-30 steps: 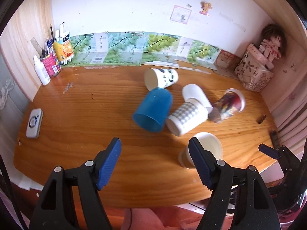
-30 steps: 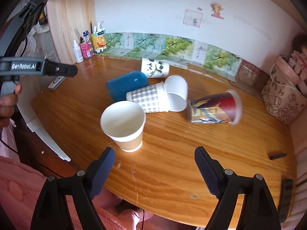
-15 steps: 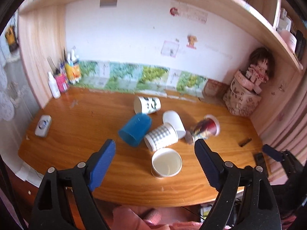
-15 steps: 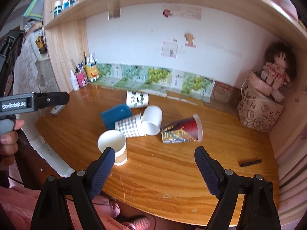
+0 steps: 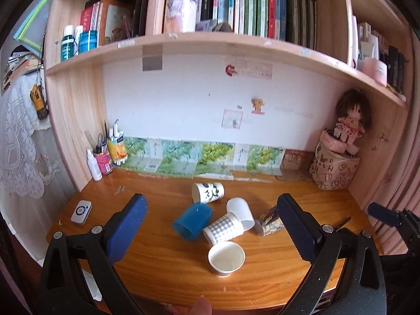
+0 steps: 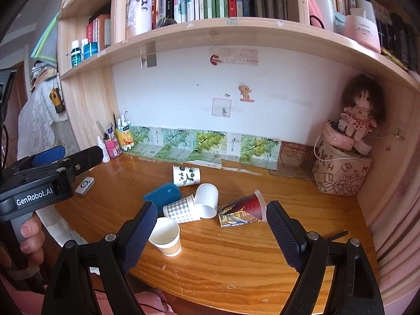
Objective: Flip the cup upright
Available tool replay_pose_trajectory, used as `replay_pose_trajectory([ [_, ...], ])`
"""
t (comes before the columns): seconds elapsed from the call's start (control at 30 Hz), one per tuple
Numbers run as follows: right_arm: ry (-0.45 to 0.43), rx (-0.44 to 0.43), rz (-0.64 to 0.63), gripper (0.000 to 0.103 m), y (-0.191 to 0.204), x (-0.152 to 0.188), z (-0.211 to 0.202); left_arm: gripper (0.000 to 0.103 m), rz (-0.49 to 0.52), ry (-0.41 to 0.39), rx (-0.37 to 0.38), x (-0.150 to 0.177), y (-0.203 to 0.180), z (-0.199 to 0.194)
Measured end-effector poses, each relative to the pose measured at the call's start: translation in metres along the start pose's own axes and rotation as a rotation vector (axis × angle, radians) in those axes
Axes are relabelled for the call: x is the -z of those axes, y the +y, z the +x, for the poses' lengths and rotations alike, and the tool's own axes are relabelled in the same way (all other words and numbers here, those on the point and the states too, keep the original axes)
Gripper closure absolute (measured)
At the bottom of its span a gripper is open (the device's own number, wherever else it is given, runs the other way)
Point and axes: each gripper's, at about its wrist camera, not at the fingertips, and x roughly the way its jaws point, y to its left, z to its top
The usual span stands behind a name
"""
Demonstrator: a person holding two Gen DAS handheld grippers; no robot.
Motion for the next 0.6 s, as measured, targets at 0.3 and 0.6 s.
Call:
replay_pose_trajectory([
  [0.3,0.016,0.045,0.096,0.017,0.008,0.011,-0.006,0.002,0.018,-0.057,0.003,0.002,-0.006,-0.010],
  [0.6,0.014,0.170,0.150,0.017,0.004,0.020,-0.013,0.002,0.038,-0.074,0.012,0.005,-0.009,-0.012],
])
